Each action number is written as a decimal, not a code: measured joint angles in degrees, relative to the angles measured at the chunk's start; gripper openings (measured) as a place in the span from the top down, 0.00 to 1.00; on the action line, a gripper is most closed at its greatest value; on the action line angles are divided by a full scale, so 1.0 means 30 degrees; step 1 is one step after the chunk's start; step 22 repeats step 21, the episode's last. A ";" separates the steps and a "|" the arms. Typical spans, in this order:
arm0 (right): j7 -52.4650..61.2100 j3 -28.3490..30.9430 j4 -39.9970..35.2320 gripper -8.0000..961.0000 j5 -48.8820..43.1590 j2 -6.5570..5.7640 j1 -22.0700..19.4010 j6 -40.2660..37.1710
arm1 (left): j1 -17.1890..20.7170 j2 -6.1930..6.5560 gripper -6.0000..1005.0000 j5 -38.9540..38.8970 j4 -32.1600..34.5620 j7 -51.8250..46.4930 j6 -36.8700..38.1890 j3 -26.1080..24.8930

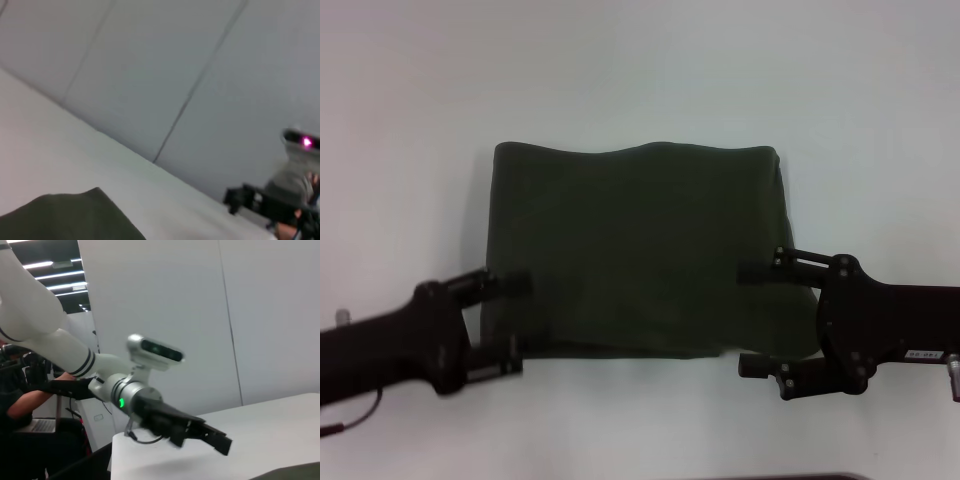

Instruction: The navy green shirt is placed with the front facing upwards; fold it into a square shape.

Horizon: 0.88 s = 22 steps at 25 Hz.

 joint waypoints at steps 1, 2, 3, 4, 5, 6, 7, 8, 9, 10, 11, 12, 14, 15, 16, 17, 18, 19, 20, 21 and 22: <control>0.0000 0.0005 -0.0001 0.04 -0.0018 -0.0001 -0.0001 0.0037 | 0.0158 -0.0008 0.38 0.0073 0.0177 0.1325 0.0031 0.0142; 0.0000 0.0007 -0.0014 0.04 -0.0038 -0.0001 -0.0013 0.0061 | 0.0284 -0.0019 0.37 0.0118 0.0308 0.2359 0.0075 0.0251; -0.0001 0.0009 -0.0031 0.04 -0.0034 -0.0004 -0.0039 0.0062 | 0.0406 -0.0038 0.32 0.0123 0.0431 0.3310 0.0141 0.0341; 0.0000 0.0011 -0.0049 0.04 -0.0023 -0.0012 -0.0072 0.0063 | 0.0506 -0.0075 0.27 0.0125 0.0485 0.4111 0.0151 0.0368; 0.0000 0.0012 -0.0061 0.04 -0.0018 -0.0018 -0.0079 0.0064 | 0.0606 -0.0115 0.23 0.0128 0.0545 0.4945 0.0151 0.0383; -0.0001 0.0012 -0.0073 0.04 -0.0019 -0.0027 -0.0078 0.0069 | 0.0698 -0.0175 0.18 0.0121 0.0619 0.5837 0.0150 0.0364; -0.0002 0.0012 -0.0081 0.04 -0.0036 -0.0035 -0.0064 0.0077 | 0.0766 -0.0245 0.14 0.0089 0.0708 0.6614 0.0150 0.0306; -0.0002 0.0012 -0.0080 0.04 -0.0059 -0.0035 -0.0031 0.0091 | 0.0797 -0.0292 0.12 0.0038 0.0746 0.7082 0.0152 0.0254; -0.0002 0.0012 -0.0080 0.04 -0.0059 -0.0035 -0.0031 0.0091 | 0.0786 -0.0313 0.10 0.0038 0.0755 0.7310 0.0154 0.0232; -0.0002 0.0012 -0.0076 0.04 -0.0059 -0.0034 -0.0009 0.0098 | 0.0765 -0.0325 0.09 0.0049 0.0761 0.7411 0.0148 0.0226; -0.0003 0.0012 -0.0075 0.04 -0.0059 -0.0034 0.0001 0.0104 | 0.0725 -0.0326 0.07 0.0071 0.0762 0.7463 0.0127 0.0236; -0.0003 0.0012 -0.0074 0.04 -0.0059 -0.0033 0.0008 0.0107 | 0.0691 -0.0326 0.07 0.0082 0.0764 0.7492 0.0098 0.0236; -0.0005 0.0012 -0.0077 0.04 -0.0059 -0.0031 0.0034 0.0119 | 0.0645 -0.0328 0.07 0.0053 0.0769 0.7559 0.0065 0.0233; -0.0005 0.0012 -0.0082 0.04 -0.0059 -0.0030 0.0042 0.0139 | 0.0612 -0.0328 0.07 0.0031 0.0772 0.7577 0.0044 0.0225; -0.0006 0.0008 -0.0083 0.04 -0.0059 -0.0030 0.0042 0.0191 | 0.0558 -0.0328 0.07 0.0007 0.0775 0.7561 0.0014 0.0217; -0.0006 0.0003 -0.0084 0.04 -0.0059 -0.0029 0.0037 0.0260 | 0.0488 -0.0328 0.07 0.0001 0.0776 0.7458 -0.0051 0.0201; -0.0008 0.0004 -0.0087 0.04 -0.0057 -0.0029 0.0028 0.0357 | 0.0369 -0.0320 0.07 -0.0006 0.0780 0.7207 -0.0184 0.0178; -0.0009 0.0001 -0.0088 0.04 -0.0041 -0.0029 0.0027 0.0486 | 0.0221 -0.0301 0.07 -0.0012 0.0780 0.6882 -0.0342 0.0153; -0.0009 -0.0001 -0.0087 0.04 -0.0017 -0.0029 0.0036 0.0612 | 0.0098 -0.0277 0.07 -0.0014 0.0782 0.6645 -0.0444 0.0144; -0.0010 0.0000 -0.0087 0.04 0.0011 -0.0029 0.0058 0.0683 | -0.0069 -0.0241 0.07 -0.0023 0.0782 0.6352 -0.0564 0.0132; -0.0010 0.0000 -0.0087 0.04 0.0011 -0.0029 0.0058 0.0683 | -0.0069 -0.0241 0.07 -0.0023 0.0782 0.6352 -0.0564 0.0132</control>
